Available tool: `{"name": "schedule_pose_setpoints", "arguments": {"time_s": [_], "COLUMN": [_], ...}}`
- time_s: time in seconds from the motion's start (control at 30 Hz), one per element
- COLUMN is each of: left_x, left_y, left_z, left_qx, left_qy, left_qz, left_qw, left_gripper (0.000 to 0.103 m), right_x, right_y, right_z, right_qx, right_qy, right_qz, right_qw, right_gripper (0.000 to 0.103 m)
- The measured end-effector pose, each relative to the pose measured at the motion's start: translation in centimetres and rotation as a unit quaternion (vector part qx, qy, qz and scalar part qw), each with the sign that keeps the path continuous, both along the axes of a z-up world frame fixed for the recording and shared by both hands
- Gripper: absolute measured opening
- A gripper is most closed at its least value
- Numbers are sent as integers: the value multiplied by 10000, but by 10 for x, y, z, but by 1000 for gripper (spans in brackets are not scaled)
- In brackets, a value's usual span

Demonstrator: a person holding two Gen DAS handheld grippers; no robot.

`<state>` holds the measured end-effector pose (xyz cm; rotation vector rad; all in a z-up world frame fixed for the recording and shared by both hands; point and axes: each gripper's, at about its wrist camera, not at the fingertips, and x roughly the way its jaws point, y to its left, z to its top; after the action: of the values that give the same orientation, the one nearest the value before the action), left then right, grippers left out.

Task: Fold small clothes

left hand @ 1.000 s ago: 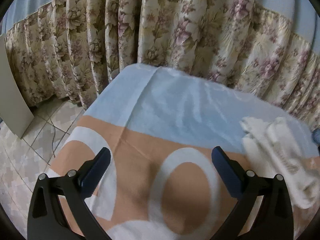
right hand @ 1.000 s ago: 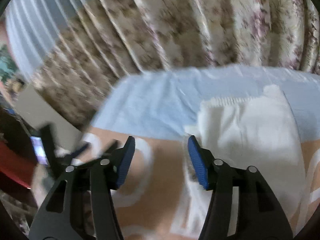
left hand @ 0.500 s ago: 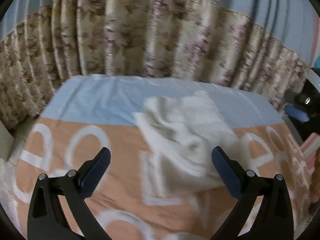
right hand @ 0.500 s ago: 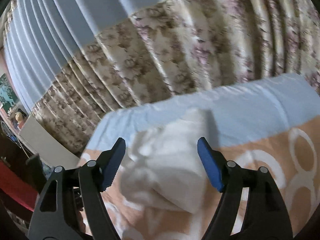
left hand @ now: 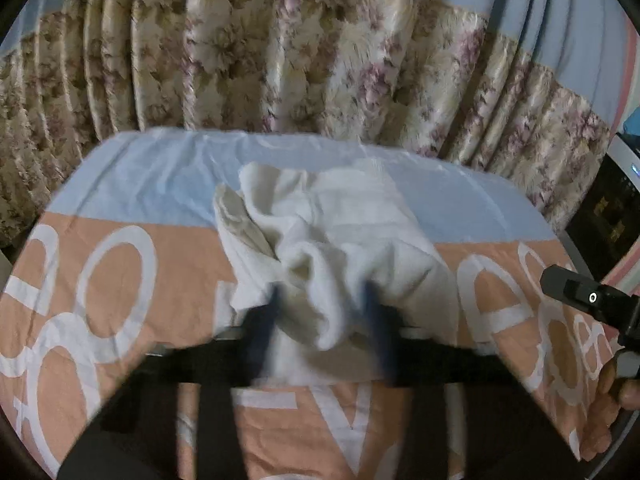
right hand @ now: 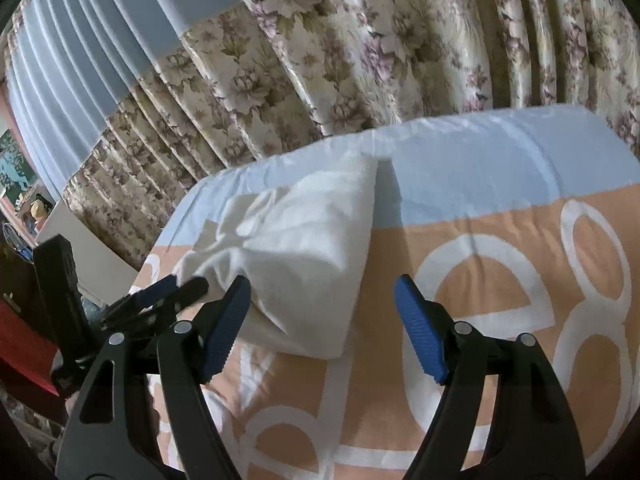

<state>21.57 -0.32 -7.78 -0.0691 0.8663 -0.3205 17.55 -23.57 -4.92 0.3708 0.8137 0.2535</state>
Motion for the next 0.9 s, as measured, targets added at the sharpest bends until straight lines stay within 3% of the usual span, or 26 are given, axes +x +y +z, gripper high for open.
{"name": "schedule_pose_setpoints", "arguments": {"time_s": [0.1, 0.3, 0.37, 0.43, 0.53, 0.6, 0.63, 0.67, 0.7, 0.9], "left_x": [-1, -1, 0, 0, 2, 3, 3, 3, 4, -2], "left_y": [-1, 7, 7, 8, 10, 12, 13, 14, 15, 21], "left_z": [-9, -12, -12, -12, -15, -19, -21, -23, -24, -33], "left_qx": [110, 60, 57, 57, -1, -51, -35, -5, 4, 111], "left_qy": [51, 59, 71, 50, 106, 170, 183, 198, 216, 306], "left_qz": [-25, -17, -56, -70, -94, -127, -131, -138, -147, -153], "left_qw": [9999, 10000, 9999, 9999, 9999, 9998, 9997, 9997, 9997, 9994], "left_gripper": [11, 10, 10, 10, 10, 10, 10, 10, 10, 10], "right_x": [2, 8, 13, 16, 24, 27, 27, 28, 30, 26], "right_y": [-2, 19, 23, 22, 27, 35, 39, 41, 43, 44], "right_z": [-11, -46, -60, -67, -78, -80, -80, -81, -82, -74], "right_qx": [21, -386, -412, -255, 76, 1, -111, -181, -255, -703], "right_qy": [112, 294, 440, 501, 647, 643, 597, 591, 628, 477], "right_qz": [1, 530, 569, 512, 661, 786, 831, 851, 860, 999], "right_qw": [9999, 9974, 9966, 9971, 9957, 9948, 9947, 9944, 9940, 9914], "right_gripper": [77, 77, 72, 59, 58, 58, 54, 43, 18, 12]}}
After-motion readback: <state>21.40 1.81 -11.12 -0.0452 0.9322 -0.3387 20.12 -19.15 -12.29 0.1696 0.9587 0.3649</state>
